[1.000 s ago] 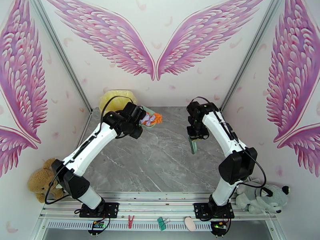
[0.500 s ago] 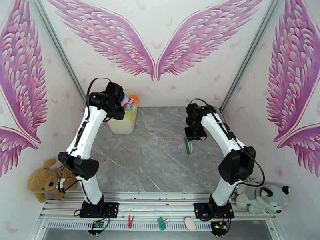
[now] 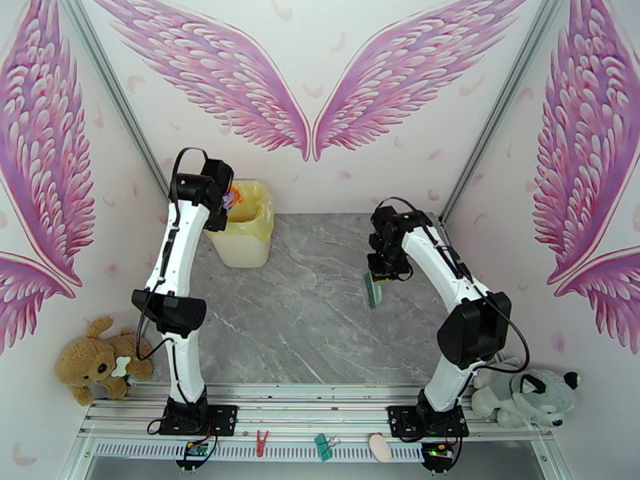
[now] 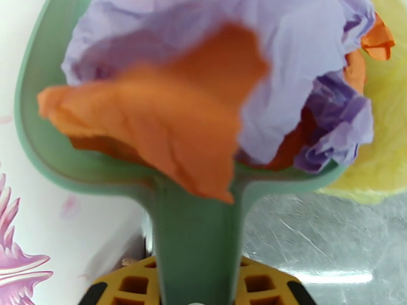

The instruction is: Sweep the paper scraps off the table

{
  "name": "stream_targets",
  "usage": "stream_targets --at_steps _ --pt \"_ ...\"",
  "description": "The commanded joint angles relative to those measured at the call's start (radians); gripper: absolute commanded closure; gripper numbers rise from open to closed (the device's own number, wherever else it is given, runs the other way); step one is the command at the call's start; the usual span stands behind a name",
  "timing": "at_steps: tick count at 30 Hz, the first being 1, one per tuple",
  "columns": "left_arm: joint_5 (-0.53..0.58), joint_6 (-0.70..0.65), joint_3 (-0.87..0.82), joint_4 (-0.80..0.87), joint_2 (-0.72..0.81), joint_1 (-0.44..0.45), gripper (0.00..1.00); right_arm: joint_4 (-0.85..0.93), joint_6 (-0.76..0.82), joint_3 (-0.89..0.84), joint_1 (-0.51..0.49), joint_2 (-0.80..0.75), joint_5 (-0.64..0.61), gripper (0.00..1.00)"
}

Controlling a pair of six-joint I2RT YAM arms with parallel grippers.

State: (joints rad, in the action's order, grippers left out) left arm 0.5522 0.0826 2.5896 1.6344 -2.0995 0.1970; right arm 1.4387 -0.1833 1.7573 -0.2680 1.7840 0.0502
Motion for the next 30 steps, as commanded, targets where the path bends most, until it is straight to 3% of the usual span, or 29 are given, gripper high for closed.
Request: stream_targets --at_steps 1,17,25,30 --pt "0.132 0.003 0.058 0.051 -0.038 0.010 1.00 -0.014 0.001 0.002 0.010 -0.003 0.014 1.00" --pt "0.499 -0.006 0.054 0.033 -0.144 0.117 1.00 -0.004 -0.001 -0.040 0.010 0.005 0.022 1.00" --pt "0.816 -0.097 -0.154 -0.104 -0.156 0.227 1.00 0.009 -0.009 -0.073 0.010 0.007 0.043 1.00" --pt "0.878 -0.129 -0.220 -0.186 -0.151 0.264 1.00 0.011 -0.016 -0.083 0.009 0.018 0.062 1.00"
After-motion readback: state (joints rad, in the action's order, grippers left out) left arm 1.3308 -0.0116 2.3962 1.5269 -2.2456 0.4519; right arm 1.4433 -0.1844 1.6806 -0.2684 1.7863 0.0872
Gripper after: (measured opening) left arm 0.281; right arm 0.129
